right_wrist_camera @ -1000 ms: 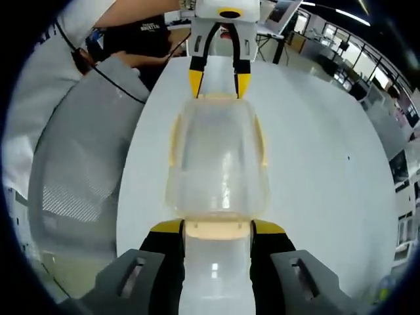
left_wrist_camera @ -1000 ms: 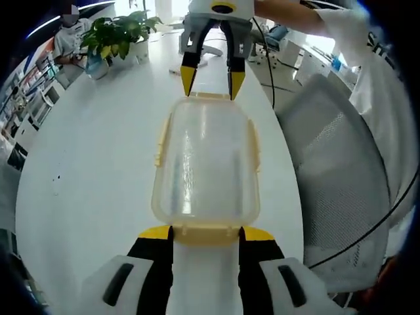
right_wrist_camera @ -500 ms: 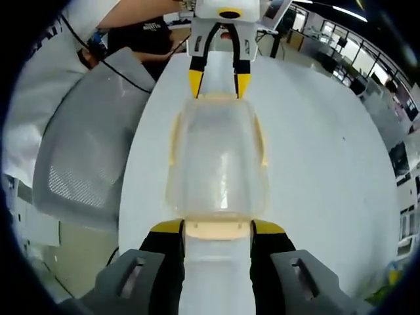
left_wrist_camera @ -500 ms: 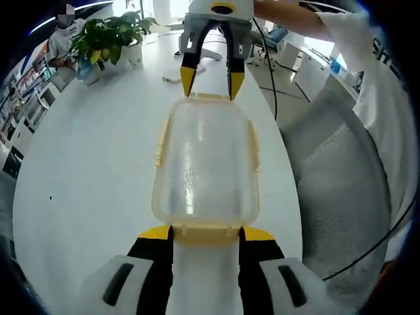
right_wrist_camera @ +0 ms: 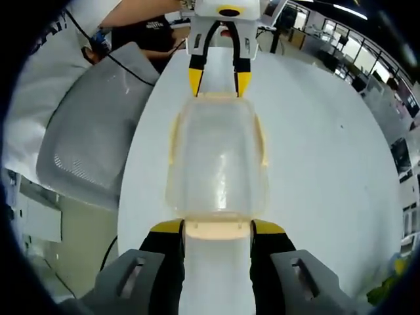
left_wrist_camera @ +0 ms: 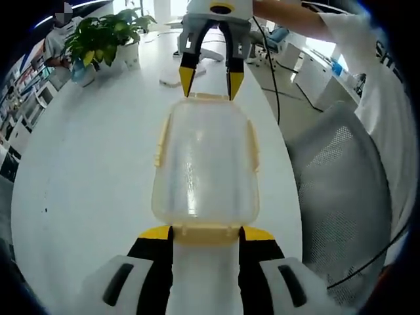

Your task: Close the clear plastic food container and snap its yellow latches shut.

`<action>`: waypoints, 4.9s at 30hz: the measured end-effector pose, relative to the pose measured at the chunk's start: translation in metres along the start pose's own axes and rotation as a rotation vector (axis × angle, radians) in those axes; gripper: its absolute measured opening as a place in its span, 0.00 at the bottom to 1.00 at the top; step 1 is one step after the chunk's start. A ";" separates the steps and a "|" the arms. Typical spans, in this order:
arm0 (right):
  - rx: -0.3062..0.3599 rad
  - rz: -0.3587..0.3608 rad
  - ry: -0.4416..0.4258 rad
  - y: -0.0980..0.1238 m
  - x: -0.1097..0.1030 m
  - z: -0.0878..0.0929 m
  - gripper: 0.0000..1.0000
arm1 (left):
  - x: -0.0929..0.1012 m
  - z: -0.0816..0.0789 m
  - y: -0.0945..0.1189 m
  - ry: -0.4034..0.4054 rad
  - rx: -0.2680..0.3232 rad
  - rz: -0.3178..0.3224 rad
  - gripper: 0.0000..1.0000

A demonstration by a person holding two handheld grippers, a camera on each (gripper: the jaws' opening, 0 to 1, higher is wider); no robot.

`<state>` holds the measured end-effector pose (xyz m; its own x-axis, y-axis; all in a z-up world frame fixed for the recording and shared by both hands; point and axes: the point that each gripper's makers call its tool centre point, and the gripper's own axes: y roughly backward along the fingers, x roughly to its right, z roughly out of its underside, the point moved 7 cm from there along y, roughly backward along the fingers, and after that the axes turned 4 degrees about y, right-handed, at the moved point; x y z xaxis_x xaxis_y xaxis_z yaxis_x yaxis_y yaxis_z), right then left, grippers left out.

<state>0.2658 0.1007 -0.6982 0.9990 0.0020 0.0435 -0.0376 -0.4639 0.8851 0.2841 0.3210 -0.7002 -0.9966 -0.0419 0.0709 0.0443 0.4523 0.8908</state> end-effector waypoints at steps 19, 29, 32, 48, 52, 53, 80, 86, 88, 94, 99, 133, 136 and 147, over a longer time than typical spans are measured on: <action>-0.023 -0.017 0.016 -0.003 0.003 0.007 0.35 | -0.002 -0.006 -0.007 0.005 -0.042 0.012 0.34; -0.030 -0.020 0.020 -0.007 0.003 0.009 0.35 | -0.003 -0.004 -0.011 0.009 -0.044 0.022 0.34; -0.029 -0.021 0.021 -0.007 0.003 0.009 0.35 | -0.004 -0.004 -0.012 0.014 -0.044 0.026 0.34; -0.066 -0.017 0.043 -0.013 0.003 0.009 0.36 | -0.002 0.000 -0.016 -0.010 -0.062 0.022 0.34; -0.066 -0.014 0.038 -0.012 0.003 0.009 0.36 | -0.002 0.000 -0.016 -0.013 -0.062 0.021 0.34; -0.064 -0.014 0.036 -0.012 0.003 0.009 0.36 | -0.002 0.001 -0.016 -0.011 -0.062 0.022 0.34; 0.146 0.286 -0.312 0.017 -0.004 0.036 0.46 | -0.003 0.065 0.002 0.538 0.044 -0.089 0.38; 0.109 0.296 -0.343 0.015 -0.013 0.037 0.38 | 0.007 0.052 0.005 0.664 0.164 -0.046 0.44; 0.125 0.314 -0.371 0.015 -0.013 0.036 0.43 | 0.009 0.045 0.007 0.712 0.210 -0.046 0.47; 0.201 0.324 -0.622 0.020 -0.007 0.031 0.39 | 0.015 0.024 0.008 0.976 0.333 0.072 0.51; 0.326 0.185 -0.856 0.022 -0.004 0.019 0.37 | 0.003 0.023 0.007 1.167 0.321 0.064 0.42; 0.272 -0.119 -1.315 -0.011 -0.016 0.025 0.24 | 0.006 0.009 -0.020 1.451 0.212 0.158 0.35; 0.246 -0.107 -1.304 -0.013 -0.016 0.026 0.20 | 0.005 0.011 -0.020 1.446 0.195 0.149 0.32; 0.216 -0.114 -1.296 -0.015 -0.014 0.023 0.20 | 0.003 0.011 -0.021 1.419 0.147 0.130 0.29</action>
<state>0.2529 0.0872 -0.7223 0.2974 -0.7380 -0.6057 -0.0690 -0.6493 0.7574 0.2791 0.3213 -0.7235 -0.0707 -0.7927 0.6054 0.0336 0.6047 0.7957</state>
